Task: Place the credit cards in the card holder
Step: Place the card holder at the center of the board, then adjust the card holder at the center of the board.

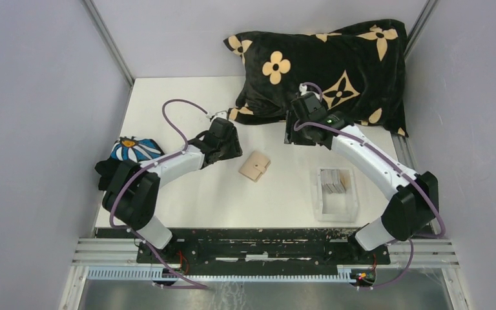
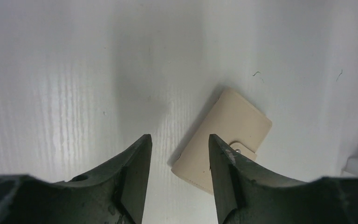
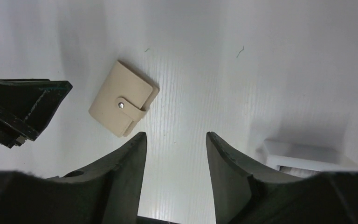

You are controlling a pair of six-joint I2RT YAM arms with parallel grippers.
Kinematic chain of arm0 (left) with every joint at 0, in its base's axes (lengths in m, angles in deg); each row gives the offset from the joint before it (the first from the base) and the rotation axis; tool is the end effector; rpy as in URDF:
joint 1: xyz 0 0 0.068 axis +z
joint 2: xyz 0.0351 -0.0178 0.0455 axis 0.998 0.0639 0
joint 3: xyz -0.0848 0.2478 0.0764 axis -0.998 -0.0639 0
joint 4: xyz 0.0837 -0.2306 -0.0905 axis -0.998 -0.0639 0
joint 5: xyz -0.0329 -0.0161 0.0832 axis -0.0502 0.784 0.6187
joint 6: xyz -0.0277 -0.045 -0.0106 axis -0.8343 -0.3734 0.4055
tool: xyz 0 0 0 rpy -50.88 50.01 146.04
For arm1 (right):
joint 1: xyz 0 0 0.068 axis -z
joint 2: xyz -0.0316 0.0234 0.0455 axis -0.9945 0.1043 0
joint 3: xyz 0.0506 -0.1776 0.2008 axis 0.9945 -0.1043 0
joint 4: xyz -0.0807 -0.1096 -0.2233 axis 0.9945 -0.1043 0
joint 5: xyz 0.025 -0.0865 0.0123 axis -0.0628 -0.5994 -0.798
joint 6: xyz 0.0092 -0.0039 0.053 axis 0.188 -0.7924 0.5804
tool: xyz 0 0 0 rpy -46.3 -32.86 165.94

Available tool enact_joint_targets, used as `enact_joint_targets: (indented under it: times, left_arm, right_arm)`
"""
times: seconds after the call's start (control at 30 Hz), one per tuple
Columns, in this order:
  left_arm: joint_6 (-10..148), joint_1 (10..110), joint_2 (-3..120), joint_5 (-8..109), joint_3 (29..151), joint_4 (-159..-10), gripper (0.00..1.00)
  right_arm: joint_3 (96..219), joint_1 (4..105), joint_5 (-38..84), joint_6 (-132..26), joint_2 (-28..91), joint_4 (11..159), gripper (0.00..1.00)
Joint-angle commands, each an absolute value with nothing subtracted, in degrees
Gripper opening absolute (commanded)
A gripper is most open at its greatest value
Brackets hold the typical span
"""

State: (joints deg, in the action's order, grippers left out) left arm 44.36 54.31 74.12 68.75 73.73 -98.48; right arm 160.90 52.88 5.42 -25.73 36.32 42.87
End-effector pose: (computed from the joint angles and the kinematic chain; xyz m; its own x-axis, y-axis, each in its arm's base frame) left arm 0.2860 -0.1717 0.2055 -0.7516 -0.2146 -0.6238 -0.0232 0.9536 -0.3001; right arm 0.2788 0.1610 0.3238 -0.7700 0.1778 -0.6128 0.0243 0.9679 0.2503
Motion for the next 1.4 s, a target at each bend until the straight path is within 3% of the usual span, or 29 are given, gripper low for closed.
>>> enact_joint_targets:
  times: [0.0, 0.13, 0.23, 0.33, 1.37]
  left_arm:
    - [40.7, 55.2, 76.6, 63.5, 72.2, -91.2, 0.52]
    - [40.2, 55.4, 78.3, 62.4, 70.7, -89.7, 0.4]
    - [40.3, 55.4, 79.9, 61.6, 69.9, -89.0, 0.25]
    - [39.8, 55.4, 80.4, 60.9, 68.3, -88.0, 0.22]
    - [36.4, 55.1, 70.2, 55.1, 53.0, -83.8, 0.16]
  right_arm:
    - [159.0, 49.6, 5.1, -22.3, 39.6, 46.1, 0.52]
    - [158.6, 47.3, 5.0, -21.5, 43.0, 47.1, 0.33]
    - [158.4, 46.7, 6.6, -20.7, 45.6, 48.3, 0.13]
    - [158.6, 45.9, 8.1, -20.1, 48.7, 49.1, 0.01]
    - [170.5, 45.3, 12.4, -22.8, 69.1, 51.2, 0.01]
